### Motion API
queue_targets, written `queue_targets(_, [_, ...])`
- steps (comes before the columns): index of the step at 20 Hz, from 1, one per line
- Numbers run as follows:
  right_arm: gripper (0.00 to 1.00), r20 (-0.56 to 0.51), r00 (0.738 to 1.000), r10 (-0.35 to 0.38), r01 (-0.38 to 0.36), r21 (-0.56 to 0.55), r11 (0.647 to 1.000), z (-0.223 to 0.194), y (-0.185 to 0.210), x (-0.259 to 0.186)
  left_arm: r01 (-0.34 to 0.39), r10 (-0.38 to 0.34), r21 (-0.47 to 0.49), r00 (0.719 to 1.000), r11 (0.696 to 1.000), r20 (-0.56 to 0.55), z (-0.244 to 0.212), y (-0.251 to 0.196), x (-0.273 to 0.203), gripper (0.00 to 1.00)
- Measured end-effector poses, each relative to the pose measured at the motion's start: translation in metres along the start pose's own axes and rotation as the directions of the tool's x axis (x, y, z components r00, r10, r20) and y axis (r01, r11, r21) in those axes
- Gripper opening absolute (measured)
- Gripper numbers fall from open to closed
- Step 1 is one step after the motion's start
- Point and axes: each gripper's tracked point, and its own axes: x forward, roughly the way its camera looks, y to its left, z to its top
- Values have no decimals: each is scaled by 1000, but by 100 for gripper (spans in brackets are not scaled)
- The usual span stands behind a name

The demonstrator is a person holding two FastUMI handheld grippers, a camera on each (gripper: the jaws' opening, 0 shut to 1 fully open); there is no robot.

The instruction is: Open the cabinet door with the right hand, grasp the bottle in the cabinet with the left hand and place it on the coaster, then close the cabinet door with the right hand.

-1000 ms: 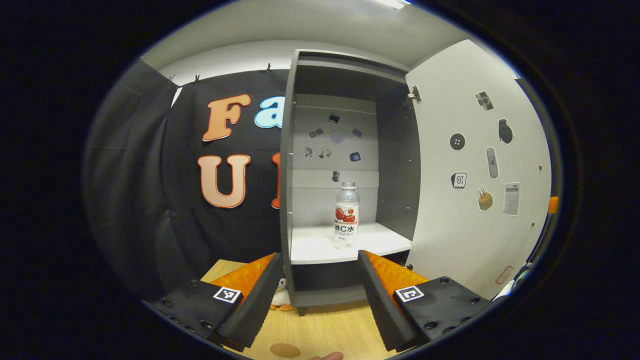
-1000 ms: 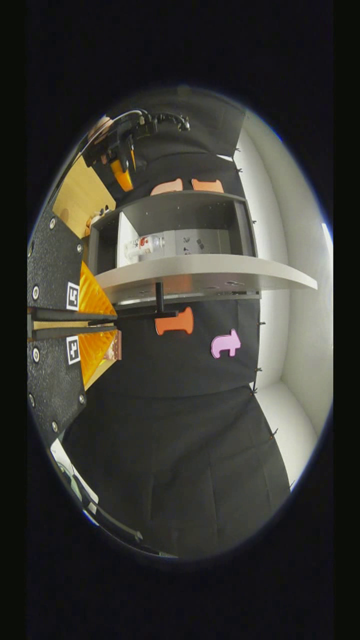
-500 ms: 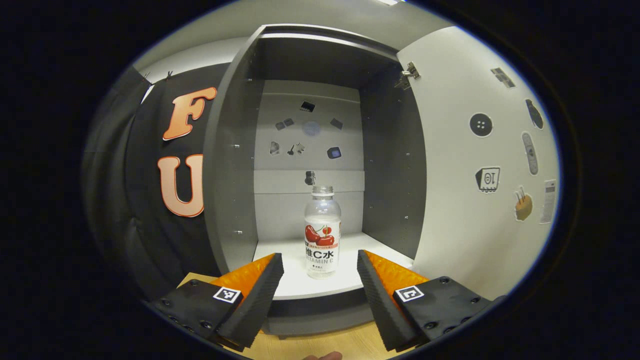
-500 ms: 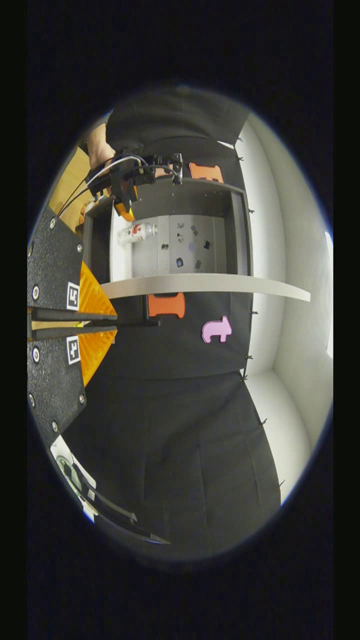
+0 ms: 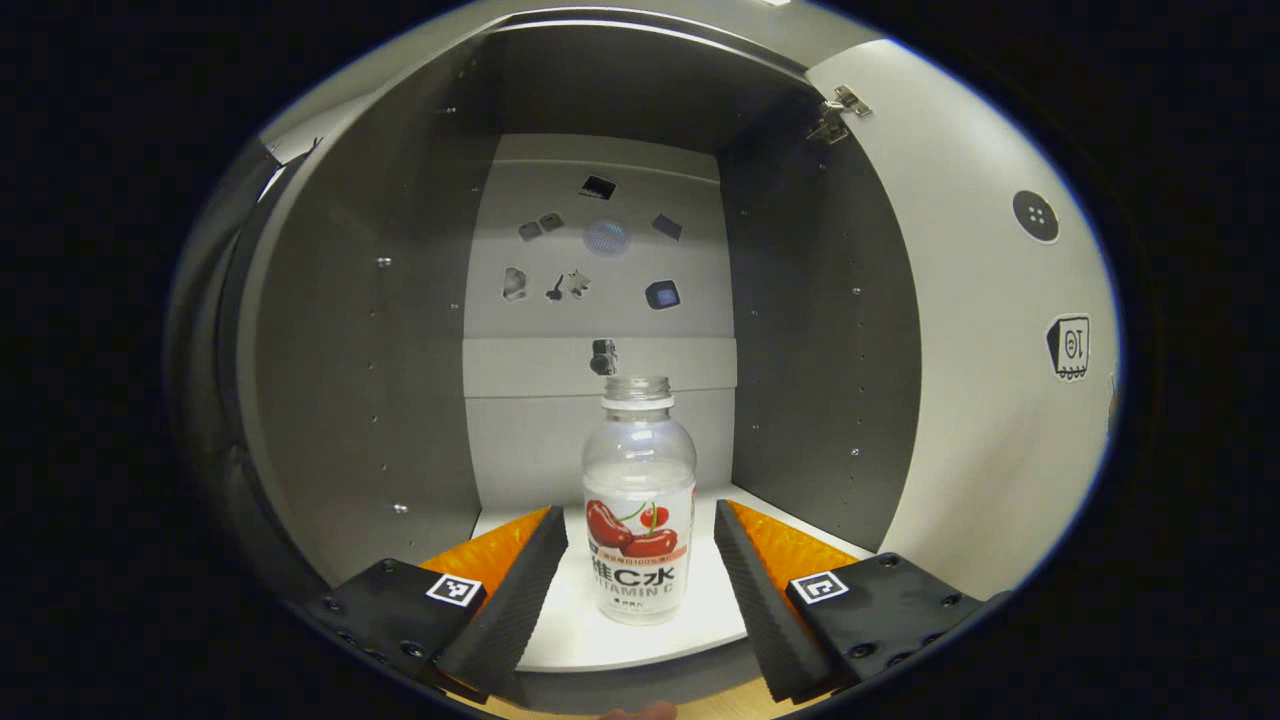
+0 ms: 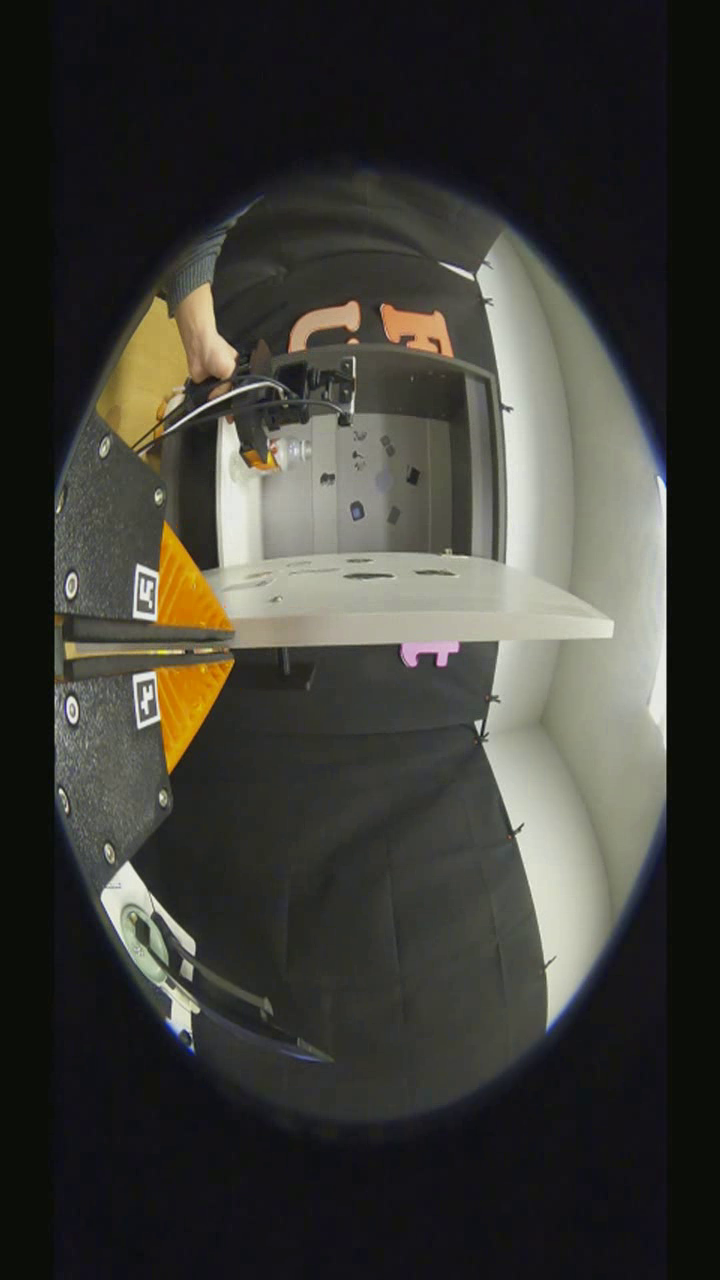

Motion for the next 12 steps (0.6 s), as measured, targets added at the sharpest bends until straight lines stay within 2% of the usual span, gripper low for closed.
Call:
queue_targets(5, [9,-3,1000,-13,13,-3,1000,-2,10,1,8,-8,-9,1000,1000,-20,-11,1,26,96])
queue_targets(7, [9,-7,1000,10,-10,-7,1000,-5,24,-3,5,-5,-10,1000,1000,-17,-11,2,29,96])
queue_targets(8, [5,-9,1000,20,-20,-11,1000,-6,28,-5,12,-12,-13,1000,1000,-12,-9,1,28,96])
queue_targets(9, [9,-12,999,34,-34,-15,999,-9,34,-6,7,-7,-12,1000,1000,-11,-12,1,32,89])
queue_targets(10, [5,-16,999,50,-50,-16,999,-12,39,-6,7,-7,-6,1000,1000,-16,-11,2,28,87])
queue_targets(12, [5,-22,996,82,-82,-7,997,-15,53,-6,2,-2,-13,1000,1000,-12,-8,4,22,86])
